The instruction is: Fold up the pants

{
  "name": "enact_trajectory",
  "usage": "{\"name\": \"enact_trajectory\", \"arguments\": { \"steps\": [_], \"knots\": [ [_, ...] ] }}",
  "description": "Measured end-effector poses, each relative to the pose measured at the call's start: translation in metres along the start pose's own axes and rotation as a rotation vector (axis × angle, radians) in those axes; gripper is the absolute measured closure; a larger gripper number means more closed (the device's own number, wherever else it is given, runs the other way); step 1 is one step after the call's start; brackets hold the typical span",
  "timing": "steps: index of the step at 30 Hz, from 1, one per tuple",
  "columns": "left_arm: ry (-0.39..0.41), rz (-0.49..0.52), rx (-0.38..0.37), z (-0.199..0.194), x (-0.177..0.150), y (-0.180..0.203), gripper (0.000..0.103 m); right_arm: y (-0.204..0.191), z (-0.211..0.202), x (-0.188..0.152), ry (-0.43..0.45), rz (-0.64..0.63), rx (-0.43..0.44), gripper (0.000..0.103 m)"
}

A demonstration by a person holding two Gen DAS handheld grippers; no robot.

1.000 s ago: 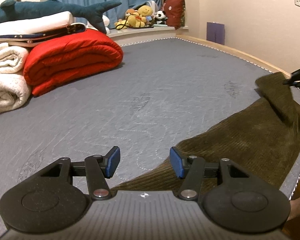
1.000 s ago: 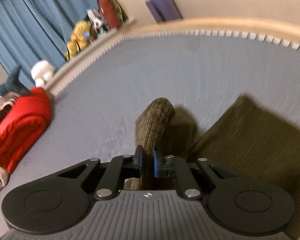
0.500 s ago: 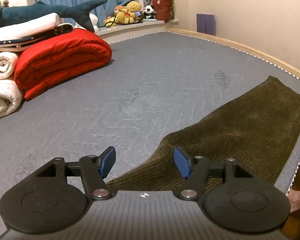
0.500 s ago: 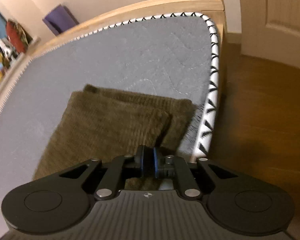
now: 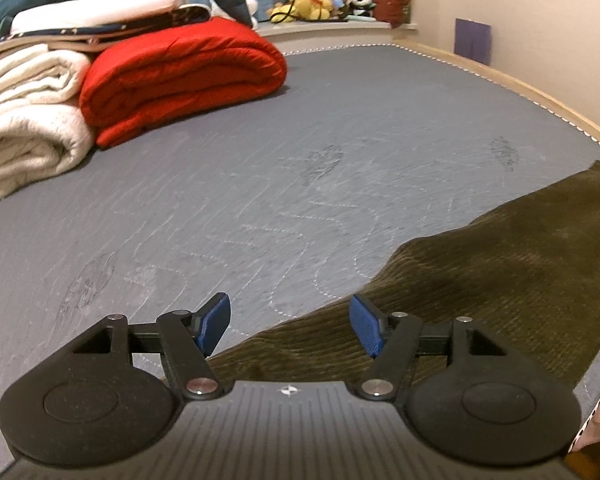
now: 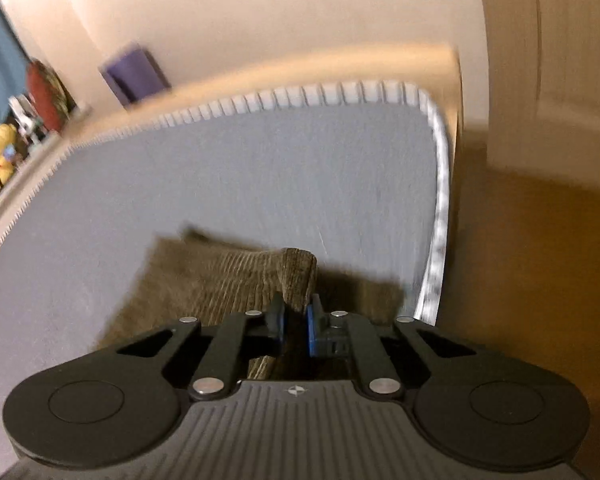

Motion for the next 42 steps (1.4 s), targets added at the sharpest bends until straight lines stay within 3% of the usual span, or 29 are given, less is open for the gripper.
{"name": "enact_trajectory", "arguments": {
  "steps": [3,7,10,11,14,18,21,23,27,29,31,33,38,40,41,42],
  "knots": [
    [-0.007,-0.01,0.0,0.0,0.0,-0.006,0.032,0.013,-0.01,0.009,0.047,0.045,-0.077,0.093],
    [-0.025,-0.021,0.009,-0.001,-0.007,-0.015,0.032,0.047,0.02,0.0,-0.05,0.132,-0.225,0.092],
    [-0.038,-0.037,0.018,-0.001,-0.014,-0.026,0.032,0.04,0.026,0.0,-0.039,0.106,-0.218,0.09],
    [-0.041,-0.045,0.021,-0.001,-0.017,-0.03,0.032,0.035,0.024,0.002,-0.027,0.089,-0.224,0.087],
    [-0.06,-0.076,0.033,0.0,-0.028,-0.045,0.032,0.022,0.014,0.01,0.059,0.043,-0.263,0.057],
    [-0.089,-0.115,0.061,0.002,-0.044,-0.064,0.029,-0.005,-0.003,0.024,0.191,-0.037,-0.267,0.053],
    [-0.117,-0.173,0.095,0.006,-0.058,-0.079,0.018,-0.034,-0.004,0.022,0.21,-0.096,-0.182,0.045],
    [-0.146,-0.199,0.098,0.01,-0.067,-0.084,0.018,-0.059,0.004,0.013,0.163,-0.143,-0.089,0.04],
    [-0.209,-0.193,0.057,0.02,-0.086,-0.08,0.02,-0.118,0.03,-0.026,-0.048,-0.273,0.141,0.035],
    [-0.22,-0.112,0.062,0.021,-0.094,-0.07,0.034,-0.144,0.043,-0.052,-0.182,-0.342,0.227,0.035],
    [-0.223,-0.017,0.061,0.015,-0.101,-0.062,0.064,-0.163,0.052,-0.075,-0.278,-0.374,0.271,0.035],
    [-0.212,0.054,0.091,0.002,-0.106,-0.062,0.071,-0.175,0.062,-0.087,-0.327,-0.376,0.27,0.035],
    [-0.237,0.193,0.158,0.004,-0.127,-0.055,0.07,-0.178,0.088,-0.088,-0.358,-0.261,0.18,0.035],
    [-0.225,0.238,0.188,0.009,-0.129,-0.05,0.065,-0.177,0.098,-0.086,-0.347,-0.228,0.14,0.035],
    [-0.219,0.243,0.193,0.009,-0.128,-0.05,0.064,-0.18,0.102,-0.085,-0.332,-0.231,0.122,0.036],
    [-0.216,0.238,0.187,0.008,-0.127,-0.051,0.06,-0.184,0.104,-0.087,-0.318,-0.246,0.096,0.048]
  ]
}}
Point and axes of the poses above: each gripper's, at about its wrist camera, not at the fingertips, and z roughly the way its jaws point, y to its right, x to its top, the point moved 8 cm from there along z, roughly the way its jaws point, and after that the axes turned 9 degrees about -y, right-handed, at the moved point
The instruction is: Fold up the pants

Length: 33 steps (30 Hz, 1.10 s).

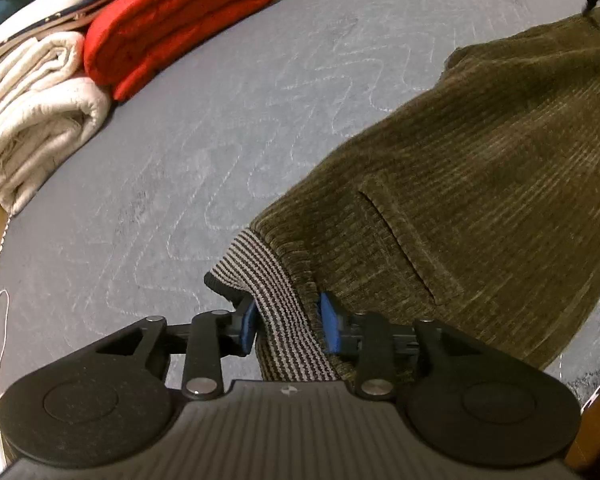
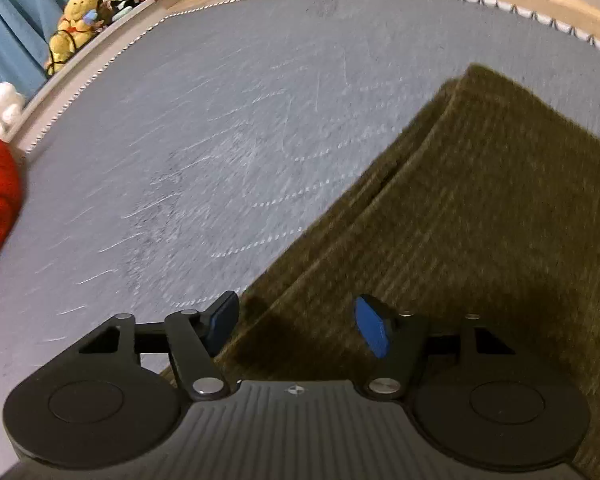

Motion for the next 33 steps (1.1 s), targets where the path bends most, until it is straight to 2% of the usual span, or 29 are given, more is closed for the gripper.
{"name": "enact_trajectory", "arguments": {
  "steps": [1,2,3,4,6,8,9,10,12,14,16,17,18,19,21,22,24,25,26,27,29,30,31,33],
  "knots": [
    [0.003,-0.018,-0.009,-0.001,0.001,-0.003,0.05,-0.007,0.001,-0.003,0.013,-0.019,-0.047,0.06],
    [0.011,-0.036,-0.011,-0.002,0.005,-0.005,0.042,-0.007,0.002,-0.006,0.027,-0.037,-0.101,0.085],
    [0.019,-0.054,-0.004,-0.004,0.007,-0.009,0.028,-0.008,0.003,-0.004,0.044,-0.043,-0.134,0.096],
    [0.03,-0.071,0.013,-0.006,0.008,-0.014,0.021,-0.007,0.001,-0.001,0.06,-0.034,-0.145,0.097],
    [0.045,-0.097,0.035,-0.01,0.013,-0.021,0.019,-0.009,-0.01,0.008,0.133,0.018,-0.134,0.098],
    [0.067,-0.127,0.032,-0.014,0.018,-0.023,0.019,-0.019,-0.026,0.024,0.235,-0.005,-0.116,0.103],
    [0.085,-0.141,0.028,-0.016,0.021,-0.023,0.019,-0.023,-0.028,0.03,0.252,-0.023,-0.106,0.102],
    [0.106,-0.148,0.026,-0.019,0.024,-0.025,0.019,-0.023,-0.022,0.032,0.233,-0.025,-0.093,0.102],
    [0.154,-0.161,0.037,-0.027,0.034,-0.026,0.019,-0.018,-0.001,0.027,0.137,-0.013,-0.088,0.1],
    [0.205,-0.181,0.028,-0.036,0.044,-0.025,0.019,-0.01,0.007,0.024,0.112,0.001,-0.096,0.1],
    [0.256,-0.217,-0.019,-0.045,0.053,-0.024,0.022,-0.014,0.001,0.026,0.124,-0.007,-0.087,0.089],
    [0.272,-0.233,-0.058,-0.047,0.059,-0.022,0.026,-0.018,-0.005,0.027,0.143,-0.026,-0.083,0.071],
    [0.278,-0.244,-0.103,-0.048,0.063,-0.02,0.041,-0.021,-0.012,0.028,0.168,-0.051,-0.084,0.053],
    [0.273,-0.246,-0.136,-0.045,0.067,-0.016,0.06,-0.023,-0.02,0.03,0.192,-0.072,-0.086,0.049],
    [0.241,-0.235,-0.183,-0.032,0.072,-0.009,0.078,-0.022,-0.034,0.034,0.23,-0.119,-0.076,0.048],
    [0.202,-0.224,-0.179,-0.018,0.072,-0.007,0.081,-0.019,-0.036,0.035,0.235,-0.136,-0.066,0.048],
    [0.031,-0.241,-0.072,0.029,0.061,-0.017,0.08,-0.013,-0.044,0.035,0.238,-0.17,-0.047,0.048],
    [-0.013,-0.274,-0.082,0.046,0.056,-0.021,0.08,-0.013,-0.048,0.034,0.24,-0.189,-0.044,0.048],
    [-0.015,-0.302,-0.085,0.051,0.057,-0.022,0.08,-0.01,-0.049,0.035,0.241,-0.211,-0.042,0.048],
    [-0.026,-0.3,-0.058,0.049,0.062,-0.02,0.08,-0.004,-0.05,0.034,0.24,-0.235,-0.045,0.048],
    [-0.015,-0.266,0.024,0.032,0.072,-0.007,0.079,0.007,-0.049,0.032,0.238,-0.272,-0.076,0.048],
    [0.024,-0.246,0.032,0.02,0.081,0.003,0.074,0.014,-0.051,0.032,0.236,-0.28,-0.089,0.048],
    [0.069,-0.236,0.004,0.01,0.09,0.011,0.068,0.022,-0.052,0.032,0.232,-0.282,-0.096,0.048],
    [0.147,-0.226,-0.08,-0.009,0.11,0.029,0.062,0.035,-0.053,0.033,0.226,-0.272,-0.105,0.047]
  ]
}}
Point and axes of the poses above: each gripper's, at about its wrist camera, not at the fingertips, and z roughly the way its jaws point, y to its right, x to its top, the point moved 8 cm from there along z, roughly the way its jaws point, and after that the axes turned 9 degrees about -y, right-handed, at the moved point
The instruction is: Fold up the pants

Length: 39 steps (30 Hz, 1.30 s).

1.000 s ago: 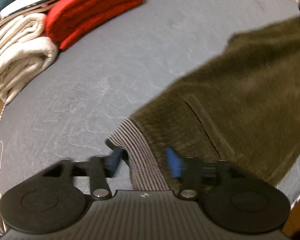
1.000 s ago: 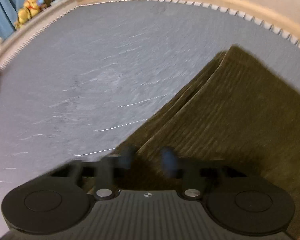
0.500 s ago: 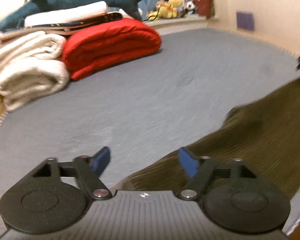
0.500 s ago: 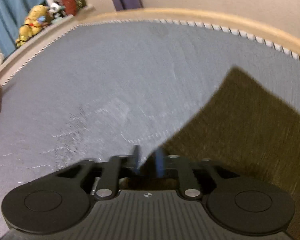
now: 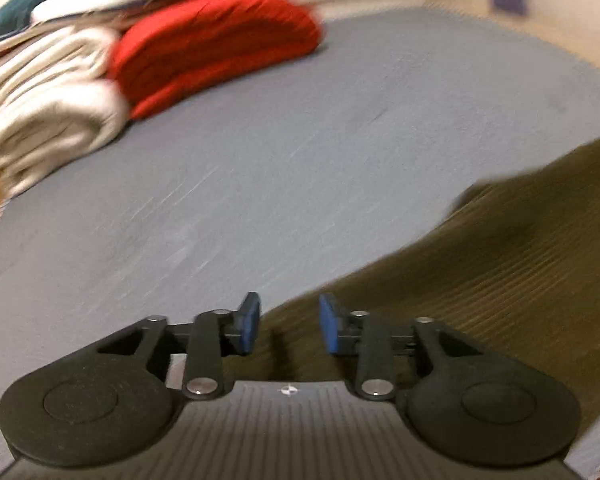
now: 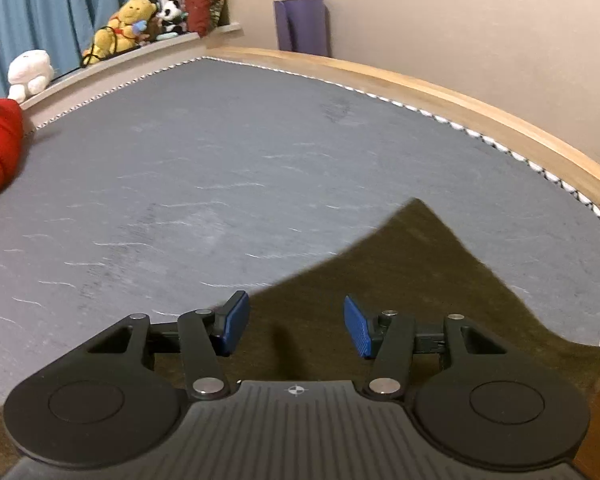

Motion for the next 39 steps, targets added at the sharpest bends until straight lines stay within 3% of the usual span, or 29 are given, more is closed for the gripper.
{"name": "enact_trajectory", "arguments": {
  "steps": [3,8,12,16,20,23,25,30,35,39],
  "knots": [
    [0.043,0.045,-0.083,-0.007,0.019,0.037,0.062,0.022,0.002,-0.004,-0.005,0.014,-0.025,0.046],
    [0.03,0.126,-0.202,0.008,0.041,0.101,0.062,0.058,0.01,-0.012,-0.033,0.039,-0.08,0.046],
    [-0.012,0.174,-0.215,0.038,0.048,0.13,0.062,0.091,0.025,-0.025,-0.122,0.07,-0.185,0.045],
    [-0.144,0.153,-0.074,0.09,0.044,0.124,0.062,0.097,0.027,-0.028,-0.13,0.055,-0.16,0.044],
    [-0.164,0.12,-0.048,0.099,0.05,0.13,0.062,0.092,0.027,-0.03,-0.134,0.032,-0.167,0.043],
    [-0.135,0.126,-0.045,0.083,0.053,0.134,0.058,0.096,0.028,-0.027,-0.141,0.041,-0.148,0.042],
    [-0.107,0.124,-0.063,0.073,0.053,0.131,0.047,0.096,0.029,-0.026,-0.143,0.03,-0.142,0.041],
    [-0.056,0.116,-0.088,0.047,0.052,0.124,0.032,0.095,0.028,-0.026,-0.135,0.008,-0.142,0.04],
    [-0.019,0.11,-0.102,0.022,0.045,0.109,0.03,0.089,0.007,-0.02,-0.05,0.042,-0.135,0.04],
    [-0.009,0.088,-0.1,0.012,0.034,0.089,0.03,0.072,-0.017,-0.013,0.028,0.032,-0.066,0.039]
  ]
}}
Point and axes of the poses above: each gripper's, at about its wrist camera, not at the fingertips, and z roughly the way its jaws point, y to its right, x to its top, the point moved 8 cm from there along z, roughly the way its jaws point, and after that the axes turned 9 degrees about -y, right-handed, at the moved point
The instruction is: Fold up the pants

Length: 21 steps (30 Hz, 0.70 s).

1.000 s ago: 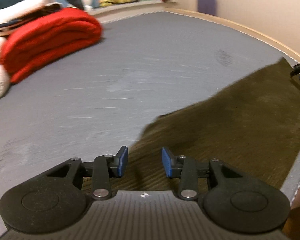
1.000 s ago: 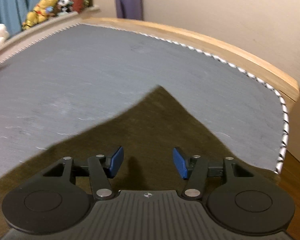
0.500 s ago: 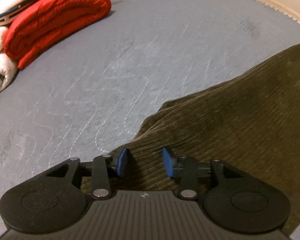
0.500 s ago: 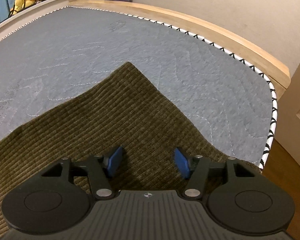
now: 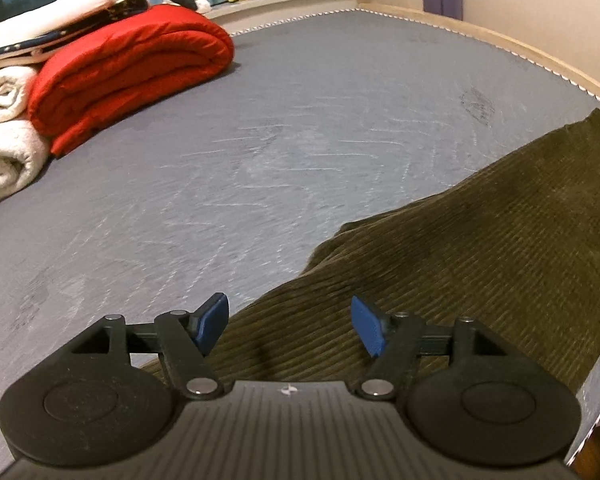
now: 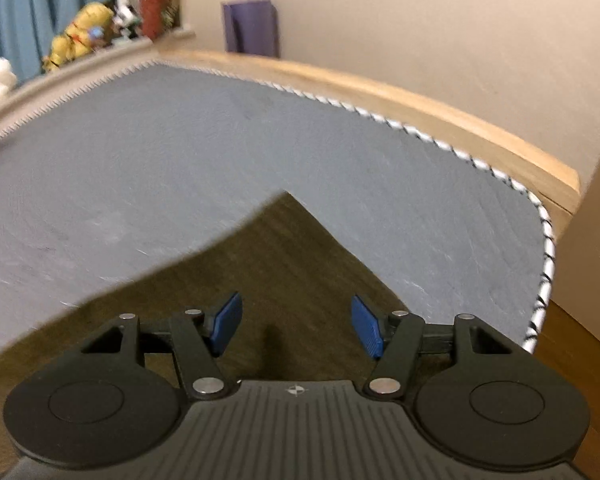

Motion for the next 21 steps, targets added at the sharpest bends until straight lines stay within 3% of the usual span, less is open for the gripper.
{"name": "enact_trajectory", "arguments": {
  "steps": [4,8,14,17,21],
  "knots": [
    [0.004,-0.045,0.011,-0.013,-0.016,-0.028,0.03,-0.027,-0.017,-0.001,0.021,-0.045,0.103,0.036],
    [-0.009,-0.092,0.013,-0.024,-0.04,-0.058,0.03,-0.053,-0.016,-0.013,-0.013,-0.163,0.154,0.034],
    [-0.201,-0.091,0.085,0.007,-0.103,-0.095,0.036,-0.061,0.005,-0.04,-0.127,-0.252,0.14,0.032],
    [-0.185,-0.08,0.074,0.001,-0.107,-0.097,0.036,-0.057,0.02,-0.055,-0.204,-0.29,0.089,0.026],
    [-0.091,-0.063,0.054,-0.03,-0.094,-0.086,0.036,-0.059,0.012,-0.056,-0.183,-0.285,0.087,0.026]
  ]
}}
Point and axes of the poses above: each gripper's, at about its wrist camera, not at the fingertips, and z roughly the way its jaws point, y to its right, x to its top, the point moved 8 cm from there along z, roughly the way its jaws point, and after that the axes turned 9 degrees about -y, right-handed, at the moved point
